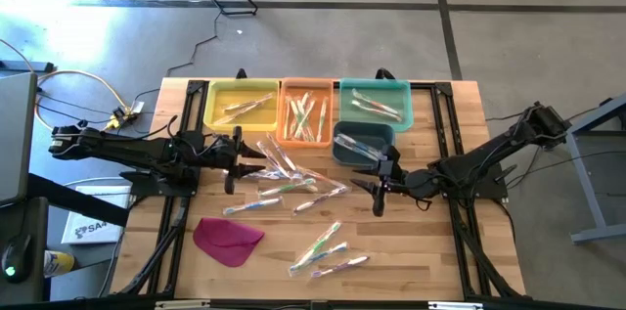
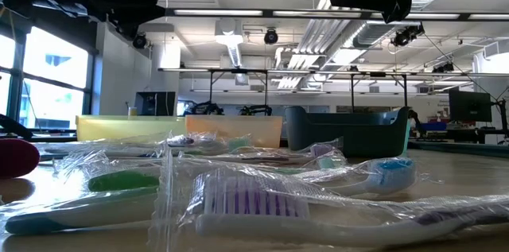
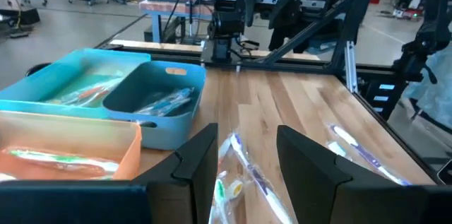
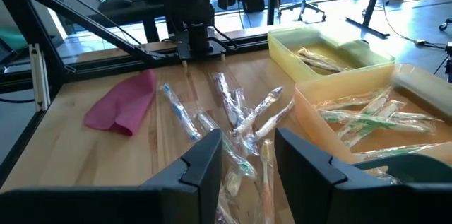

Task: Pick & Place Toothbrushes
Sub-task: Put the blue toothbrush into the dark blue bin

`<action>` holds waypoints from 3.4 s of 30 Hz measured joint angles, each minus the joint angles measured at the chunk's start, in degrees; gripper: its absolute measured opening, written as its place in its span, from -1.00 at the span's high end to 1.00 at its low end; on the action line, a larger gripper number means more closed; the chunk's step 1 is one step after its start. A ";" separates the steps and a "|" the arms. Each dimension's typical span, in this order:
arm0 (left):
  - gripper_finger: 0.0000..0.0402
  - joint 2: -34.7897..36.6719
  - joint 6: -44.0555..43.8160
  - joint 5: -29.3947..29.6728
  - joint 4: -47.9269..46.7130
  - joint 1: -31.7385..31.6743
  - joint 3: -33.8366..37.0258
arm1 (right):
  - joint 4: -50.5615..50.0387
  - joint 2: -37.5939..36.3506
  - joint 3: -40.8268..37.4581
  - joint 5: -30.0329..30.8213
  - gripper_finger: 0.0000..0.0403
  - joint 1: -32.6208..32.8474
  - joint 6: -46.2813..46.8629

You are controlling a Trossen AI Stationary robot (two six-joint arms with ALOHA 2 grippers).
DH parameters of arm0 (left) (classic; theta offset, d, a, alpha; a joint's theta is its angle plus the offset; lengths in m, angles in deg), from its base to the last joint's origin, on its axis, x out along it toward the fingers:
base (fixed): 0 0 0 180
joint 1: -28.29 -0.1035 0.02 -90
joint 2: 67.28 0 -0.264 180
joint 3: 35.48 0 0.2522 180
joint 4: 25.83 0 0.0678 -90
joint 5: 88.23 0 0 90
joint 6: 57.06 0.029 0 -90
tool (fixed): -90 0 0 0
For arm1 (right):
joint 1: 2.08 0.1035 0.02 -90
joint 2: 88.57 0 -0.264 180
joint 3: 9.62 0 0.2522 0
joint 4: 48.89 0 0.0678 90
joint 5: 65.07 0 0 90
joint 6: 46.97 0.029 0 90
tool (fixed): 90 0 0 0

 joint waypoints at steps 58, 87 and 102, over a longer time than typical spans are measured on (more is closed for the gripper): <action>0.30 -36.10 -33.22 7.15 -42.79 23.26 -14.69 | -1.25 0.02 0.04 0.00 0.39 -0.02 0.03; 0.95 -41.31 -32.53 0.79 -39.47 23.19 -14.71 | -1.29 0.02 0.04 0.00 0.39 -0.02 0.03; 0.99 -36.40 -23.98 2.94 -42.77 23.23 -19.13 | -1.27 0.04 0.04 0.00 0.39 -0.02 0.02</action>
